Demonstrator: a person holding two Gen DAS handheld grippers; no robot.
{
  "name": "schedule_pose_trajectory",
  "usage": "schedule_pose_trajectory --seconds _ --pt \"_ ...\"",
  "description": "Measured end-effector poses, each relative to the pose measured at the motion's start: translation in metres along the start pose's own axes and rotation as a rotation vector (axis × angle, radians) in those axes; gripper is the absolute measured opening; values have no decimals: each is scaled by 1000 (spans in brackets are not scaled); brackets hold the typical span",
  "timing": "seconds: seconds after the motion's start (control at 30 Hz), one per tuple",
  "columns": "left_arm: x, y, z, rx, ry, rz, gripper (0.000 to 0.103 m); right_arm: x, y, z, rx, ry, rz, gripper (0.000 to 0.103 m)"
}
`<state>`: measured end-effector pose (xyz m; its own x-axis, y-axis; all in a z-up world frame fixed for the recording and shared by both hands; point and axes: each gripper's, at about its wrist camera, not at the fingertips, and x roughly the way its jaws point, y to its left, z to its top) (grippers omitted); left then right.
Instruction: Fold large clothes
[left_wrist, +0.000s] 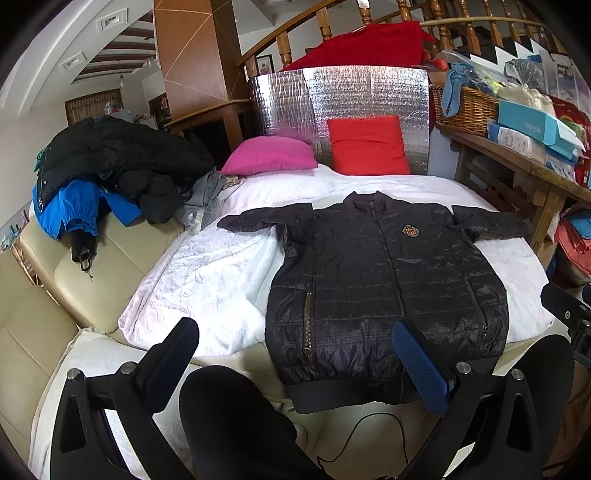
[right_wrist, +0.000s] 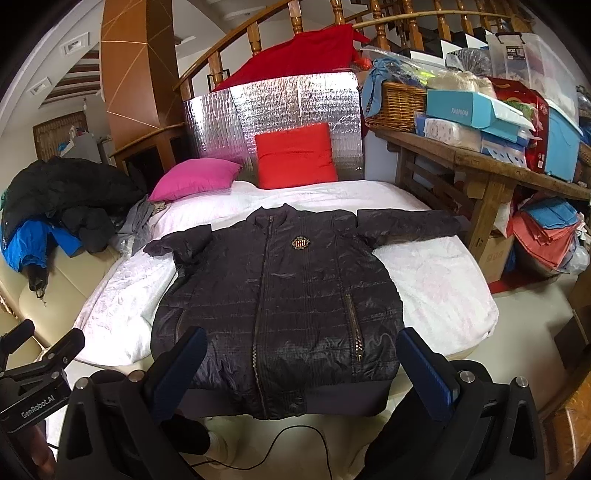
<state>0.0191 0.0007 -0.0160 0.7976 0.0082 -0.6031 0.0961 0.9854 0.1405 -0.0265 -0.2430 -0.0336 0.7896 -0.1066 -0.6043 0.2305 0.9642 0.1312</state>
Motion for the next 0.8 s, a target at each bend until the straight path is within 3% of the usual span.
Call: schedule_pose_trajectory --seconds 0.23,0.4,0.63,0.8 --pt "27 -3 6 8 42 34 103 28 -8 5 24 37 -5 103" --pt "73 -13 25 17 86 11 103 57 -35 18 92 52 -15 103" --pt "201 -35 70 -60 195 -91 103 139 -148 61 390 16 16 103" --pt "298 -53 97 -133 250 -70 103 217 -244 86 628 -38 61 103"
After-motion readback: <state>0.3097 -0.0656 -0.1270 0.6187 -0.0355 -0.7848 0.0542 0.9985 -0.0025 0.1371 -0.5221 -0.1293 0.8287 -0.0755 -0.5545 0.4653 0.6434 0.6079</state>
